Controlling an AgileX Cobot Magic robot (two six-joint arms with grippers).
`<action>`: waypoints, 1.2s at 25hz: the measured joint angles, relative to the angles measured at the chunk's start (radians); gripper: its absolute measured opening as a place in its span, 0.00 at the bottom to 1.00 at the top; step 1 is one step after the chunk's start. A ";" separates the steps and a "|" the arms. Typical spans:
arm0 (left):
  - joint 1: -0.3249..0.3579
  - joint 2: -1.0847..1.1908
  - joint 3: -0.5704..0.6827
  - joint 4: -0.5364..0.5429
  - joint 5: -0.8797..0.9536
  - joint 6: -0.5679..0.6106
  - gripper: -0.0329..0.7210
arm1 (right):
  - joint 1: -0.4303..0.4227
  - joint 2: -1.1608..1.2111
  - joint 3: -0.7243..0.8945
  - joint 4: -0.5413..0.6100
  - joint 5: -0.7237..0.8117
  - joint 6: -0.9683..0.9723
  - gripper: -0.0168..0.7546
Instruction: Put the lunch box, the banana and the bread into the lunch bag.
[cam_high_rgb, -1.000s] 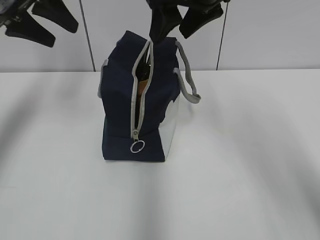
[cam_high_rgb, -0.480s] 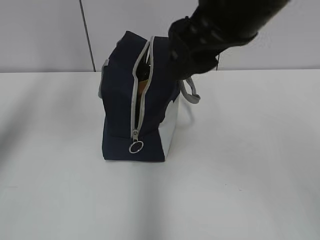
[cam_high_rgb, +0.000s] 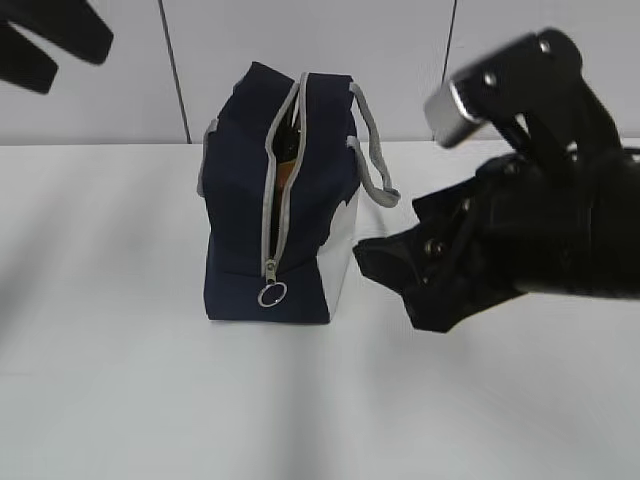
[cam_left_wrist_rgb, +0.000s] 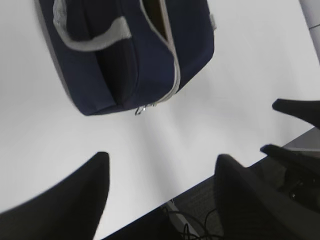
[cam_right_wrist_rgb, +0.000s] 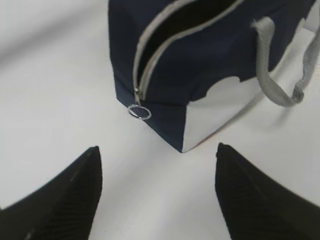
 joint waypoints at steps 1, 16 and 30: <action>0.000 -0.008 0.033 0.003 0.000 0.000 0.64 | 0.000 0.000 0.045 0.019 -0.061 -0.002 0.70; 0.000 -0.062 0.263 0.022 -0.027 0.020 0.63 | 0.000 0.059 0.293 -0.301 -0.609 0.312 0.69; 0.000 -0.062 0.263 0.102 -0.106 0.023 0.63 | 0.000 0.430 0.263 -0.489 -0.869 0.395 0.69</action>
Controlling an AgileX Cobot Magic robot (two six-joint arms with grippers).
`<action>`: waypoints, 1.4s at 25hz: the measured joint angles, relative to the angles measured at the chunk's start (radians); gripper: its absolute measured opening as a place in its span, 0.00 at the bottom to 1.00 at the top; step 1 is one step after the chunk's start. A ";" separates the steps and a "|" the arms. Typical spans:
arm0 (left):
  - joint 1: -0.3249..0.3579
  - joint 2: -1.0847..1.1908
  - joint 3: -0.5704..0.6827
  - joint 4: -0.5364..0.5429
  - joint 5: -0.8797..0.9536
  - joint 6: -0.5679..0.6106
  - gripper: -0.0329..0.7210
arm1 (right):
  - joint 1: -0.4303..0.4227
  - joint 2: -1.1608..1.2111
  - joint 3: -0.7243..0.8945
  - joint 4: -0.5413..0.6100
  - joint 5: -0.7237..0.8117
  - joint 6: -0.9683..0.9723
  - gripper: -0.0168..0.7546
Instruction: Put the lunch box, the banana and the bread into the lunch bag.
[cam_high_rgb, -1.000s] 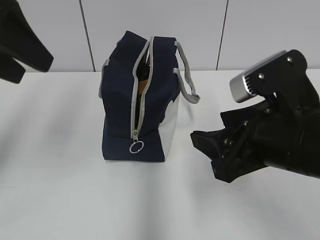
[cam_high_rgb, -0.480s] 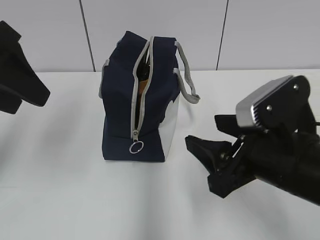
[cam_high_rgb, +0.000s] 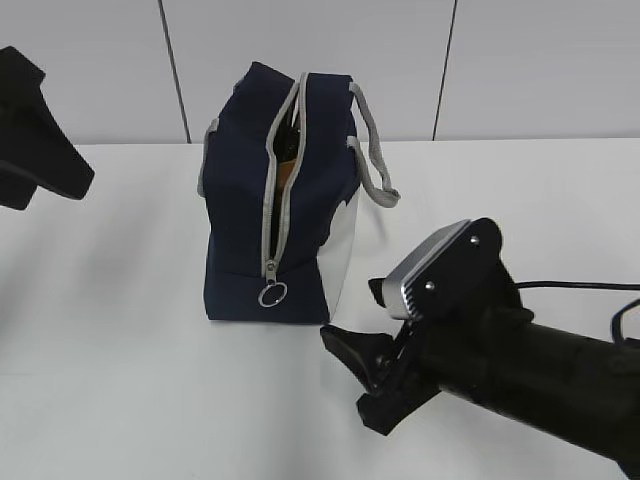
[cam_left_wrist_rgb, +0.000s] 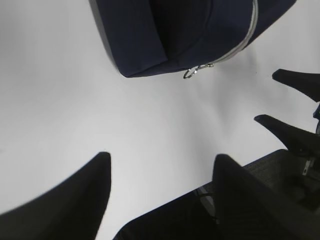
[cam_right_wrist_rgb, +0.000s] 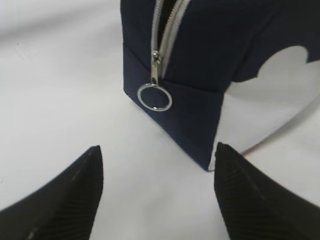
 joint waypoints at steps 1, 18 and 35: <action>0.000 0.000 0.001 0.010 -0.007 0.000 0.63 | 0.000 0.022 -0.016 -0.024 -0.005 0.017 0.69; 0.000 0.019 0.147 0.068 -0.181 0.001 0.54 | 0.000 0.242 -0.257 -0.259 0.001 0.192 0.68; 0.000 0.019 0.147 0.068 -0.180 0.003 0.53 | 0.000 0.307 -0.280 -0.215 0.009 0.196 0.68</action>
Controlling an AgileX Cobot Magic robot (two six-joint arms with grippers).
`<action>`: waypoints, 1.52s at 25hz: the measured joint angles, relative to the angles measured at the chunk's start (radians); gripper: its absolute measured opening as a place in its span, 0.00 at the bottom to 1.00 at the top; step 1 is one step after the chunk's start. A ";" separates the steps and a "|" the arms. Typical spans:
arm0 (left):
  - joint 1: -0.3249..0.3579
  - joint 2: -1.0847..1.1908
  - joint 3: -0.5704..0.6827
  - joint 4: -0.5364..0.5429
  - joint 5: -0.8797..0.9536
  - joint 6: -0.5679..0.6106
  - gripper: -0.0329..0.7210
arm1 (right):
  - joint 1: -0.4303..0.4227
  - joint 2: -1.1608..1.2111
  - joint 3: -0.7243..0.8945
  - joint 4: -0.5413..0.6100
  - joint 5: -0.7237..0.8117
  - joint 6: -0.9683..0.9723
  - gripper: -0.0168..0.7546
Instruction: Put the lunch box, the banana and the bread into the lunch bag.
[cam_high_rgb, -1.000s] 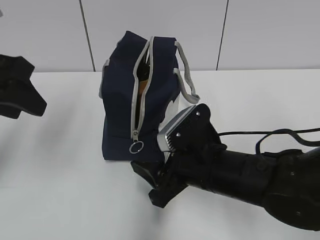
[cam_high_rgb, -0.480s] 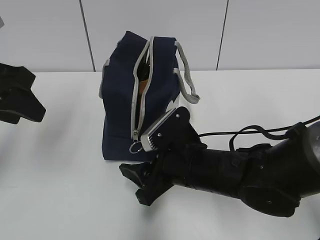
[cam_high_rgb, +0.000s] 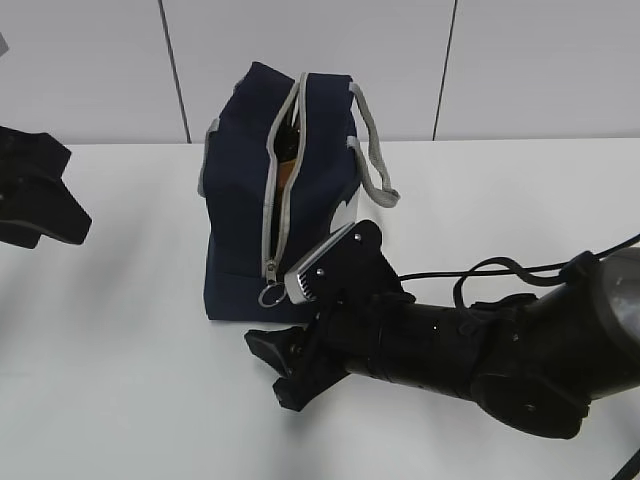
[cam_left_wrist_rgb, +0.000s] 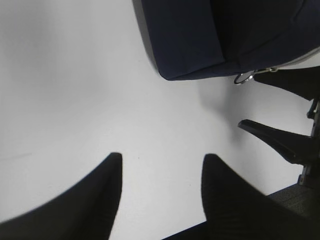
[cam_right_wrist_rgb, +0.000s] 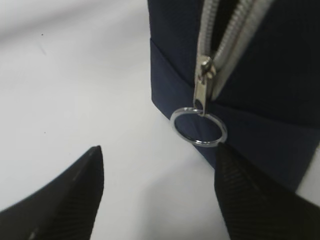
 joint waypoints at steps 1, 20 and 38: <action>0.000 0.000 0.000 0.000 0.000 0.000 0.53 | 0.000 0.001 -0.002 0.000 0.000 0.000 0.68; 0.000 0.000 0.000 0.000 0.001 0.000 0.53 | 0.000 0.067 -0.080 -0.002 0.000 0.000 0.65; 0.000 0.000 0.000 0.000 0.001 0.000 0.52 | 0.000 0.069 -0.080 0.077 -0.002 0.000 0.17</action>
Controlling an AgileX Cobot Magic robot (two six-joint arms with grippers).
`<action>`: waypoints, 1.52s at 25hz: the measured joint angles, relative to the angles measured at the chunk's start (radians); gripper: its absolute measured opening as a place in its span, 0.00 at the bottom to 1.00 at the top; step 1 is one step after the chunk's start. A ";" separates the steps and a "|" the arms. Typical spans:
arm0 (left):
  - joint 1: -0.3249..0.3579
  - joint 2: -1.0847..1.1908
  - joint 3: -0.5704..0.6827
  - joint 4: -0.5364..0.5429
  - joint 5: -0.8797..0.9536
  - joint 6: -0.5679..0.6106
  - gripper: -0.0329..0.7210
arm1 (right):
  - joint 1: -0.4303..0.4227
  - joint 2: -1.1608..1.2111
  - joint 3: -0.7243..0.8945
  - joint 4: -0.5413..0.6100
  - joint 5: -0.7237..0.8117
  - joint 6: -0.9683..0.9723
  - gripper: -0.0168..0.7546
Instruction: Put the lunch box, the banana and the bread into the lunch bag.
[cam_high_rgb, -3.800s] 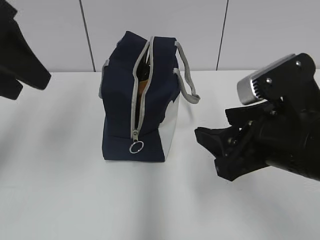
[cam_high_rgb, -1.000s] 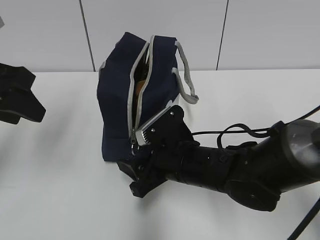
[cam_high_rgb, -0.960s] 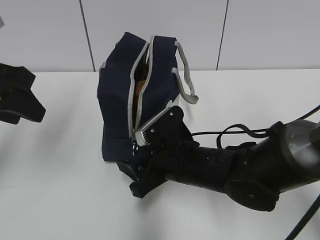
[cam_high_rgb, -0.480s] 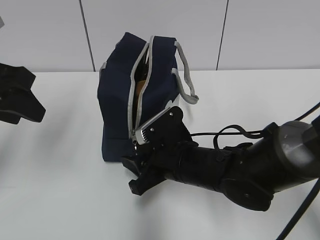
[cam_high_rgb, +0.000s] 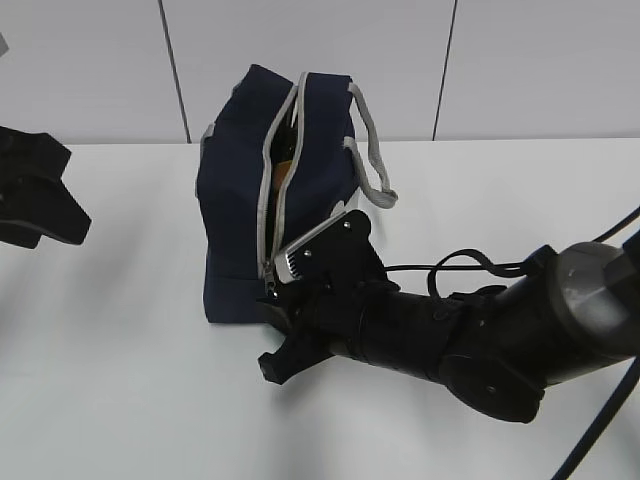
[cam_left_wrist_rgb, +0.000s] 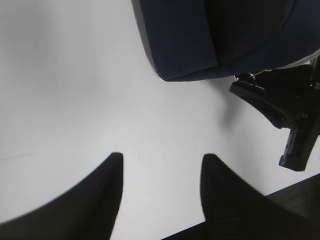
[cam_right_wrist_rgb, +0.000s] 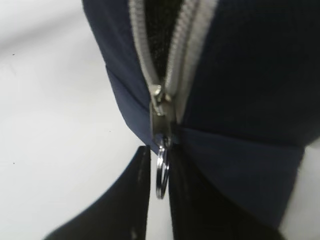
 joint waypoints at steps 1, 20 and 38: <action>0.000 0.000 0.000 0.000 0.000 0.000 0.52 | 0.000 0.000 0.000 0.005 0.000 0.000 0.13; 0.000 0.000 0.000 0.000 0.000 0.000 0.52 | 0.000 -0.027 0.000 -0.016 0.059 0.000 0.00; 0.000 0.000 0.000 0.000 0.000 0.000 0.52 | 0.000 -0.118 0.019 -0.033 0.132 -0.023 0.00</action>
